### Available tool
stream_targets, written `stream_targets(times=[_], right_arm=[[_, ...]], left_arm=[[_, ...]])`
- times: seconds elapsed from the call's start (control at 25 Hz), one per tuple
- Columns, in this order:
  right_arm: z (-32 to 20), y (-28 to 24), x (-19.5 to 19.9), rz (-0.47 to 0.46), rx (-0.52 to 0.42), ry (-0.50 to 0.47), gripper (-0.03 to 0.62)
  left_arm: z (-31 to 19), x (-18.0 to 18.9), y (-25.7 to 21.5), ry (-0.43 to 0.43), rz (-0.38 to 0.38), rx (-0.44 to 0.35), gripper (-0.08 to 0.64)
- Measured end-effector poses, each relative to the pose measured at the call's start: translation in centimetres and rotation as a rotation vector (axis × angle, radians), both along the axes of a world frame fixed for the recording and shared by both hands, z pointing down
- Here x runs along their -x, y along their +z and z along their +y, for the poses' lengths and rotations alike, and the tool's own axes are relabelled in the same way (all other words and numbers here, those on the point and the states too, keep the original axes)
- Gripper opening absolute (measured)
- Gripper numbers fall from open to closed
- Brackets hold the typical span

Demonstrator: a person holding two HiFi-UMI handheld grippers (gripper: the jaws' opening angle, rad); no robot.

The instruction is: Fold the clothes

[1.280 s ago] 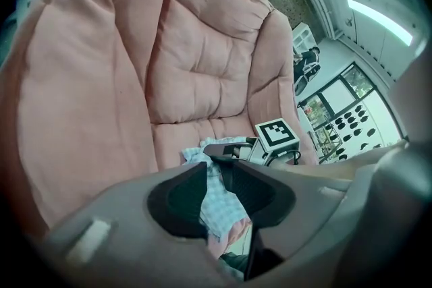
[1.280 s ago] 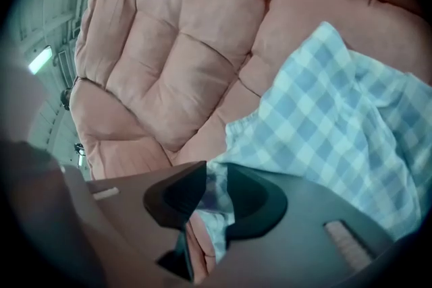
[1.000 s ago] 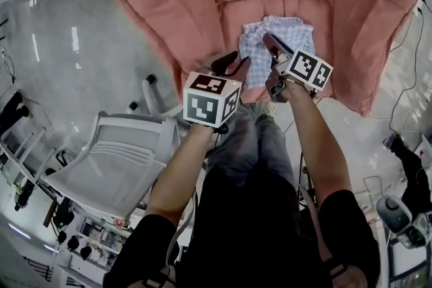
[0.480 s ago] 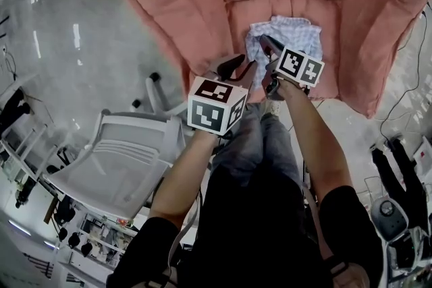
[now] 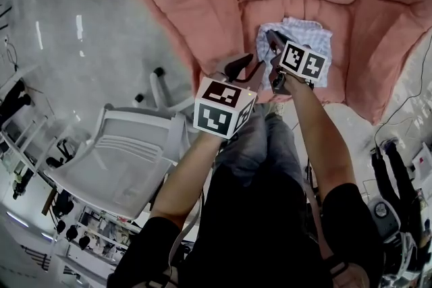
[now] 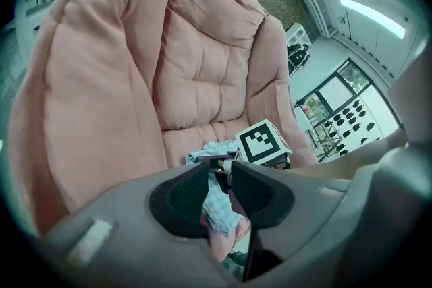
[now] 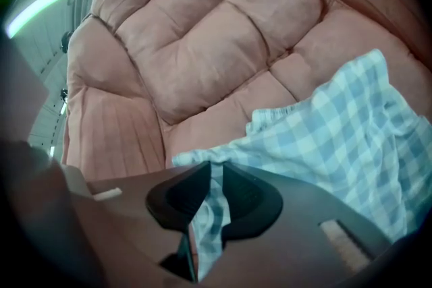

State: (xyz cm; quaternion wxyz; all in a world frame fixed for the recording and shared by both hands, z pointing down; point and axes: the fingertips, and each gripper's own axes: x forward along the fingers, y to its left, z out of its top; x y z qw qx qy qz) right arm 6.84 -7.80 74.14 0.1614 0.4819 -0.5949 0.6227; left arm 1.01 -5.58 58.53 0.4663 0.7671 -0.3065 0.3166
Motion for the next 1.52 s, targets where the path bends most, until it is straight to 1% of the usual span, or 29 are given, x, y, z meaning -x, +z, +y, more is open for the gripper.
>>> stream_targets(times=[0.12, 0.2, 0.32, 0.44, 0.52, 0.6, 0.68, 0.76, 0.88, 0.96, 1.08, 1.16, 1.24, 1.32, 1.4, 1.44, 1.52], right_arm=[[0.8, -1.5, -0.4, 0.016, -0.038, -0.017, 0.067], [1.5, -3.1, -1.3, 0.027, -0.071, -0.03, 0.067], [2.5, -4.5, -4.4, 0.095, -0.111, -0.057, 0.067], [3.5, -4.2, -8.7, 0.155, -0.116, -0.062, 0.066], [4.0, -3.8, -10.9, 0.177, -0.128, -0.086, 0.067], [4.3, -3.3, -12.3, 0.186, -0.143, -0.116, 0.066], [4.7, -3.1, -13.0, 0.176, -0.145, -0.128, 0.066], [4.7, -3.2, -13.2, 0.16, -0.158, -0.144, 0.064], [4.0, -3.2, -13.4, 0.157, -0.198, -0.195, 0.064], [3.5, -2.9, -13.4, 0.15, -0.213, -0.221, 0.064], [3.0, -2.0, -12.9, 0.132, -0.225, -0.251, 0.064], [2.5, -1.3, -12.7, 0.131, -0.232, -0.273, 0.064], [2.2, -0.6, -13.1, 0.148, -0.219, -0.28, 0.062], [2.0, 0.1, -13.8, 0.178, -0.201, -0.277, 0.045], [1.7, 0.6, -14.8, 0.205, -0.187, -0.269, 0.038], [1.5, 0.9, -15.3, 0.214, -0.181, -0.265, 0.038], [1.2, 1.3, -15.9, 0.225, -0.172, -0.267, 0.038]], left_arm=[[0.5, 0.2, 0.0, 0.0, -0.005, -0.007, 0.117], [0.8, -0.2, -0.3, 0.003, -0.003, -0.008, 0.117], [1.3, -1.7, -0.1, 0.05, -0.018, -0.02, 0.117], [2.0, -4.2, 0.7, 0.105, -0.034, -0.034, 0.117], [2.3, -6.2, 1.2, 0.118, -0.027, -0.042, 0.117], [2.5, -7.8, 2.2, 0.123, -0.029, -0.055, 0.117], [2.8, -8.6, 4.1, 0.128, -0.062, -0.069, 0.117], [3.3, -8.7, 6.1, 0.121, -0.103, -0.067, 0.117], [3.5, -9.1, 8.2, 0.045, -0.108, -0.039, 0.117], [3.0, -9.2, 9.6, 0.008, -0.119, -0.058, 0.117], [1.8, -9.3, 11.2, -0.002, -0.123, -0.109, 0.118], [1.1, -9.3, 12.3, 0.001, -0.128, -0.109, 0.117], [1.2, -8.7, 13.8, 0.014, -0.163, -0.082, 0.117], [1.6, -7.2, 15.0, 0.015, -0.225, -0.057, 0.117], [1.7, -5.5, 15.8, 0.0, -0.282, -0.048, 0.083], [1.6, -4.8, 16.0, -0.009, -0.3, -0.05, 0.054], [1.3, -4.2, 16.2, -0.022, -0.319, -0.062, 0.026]])
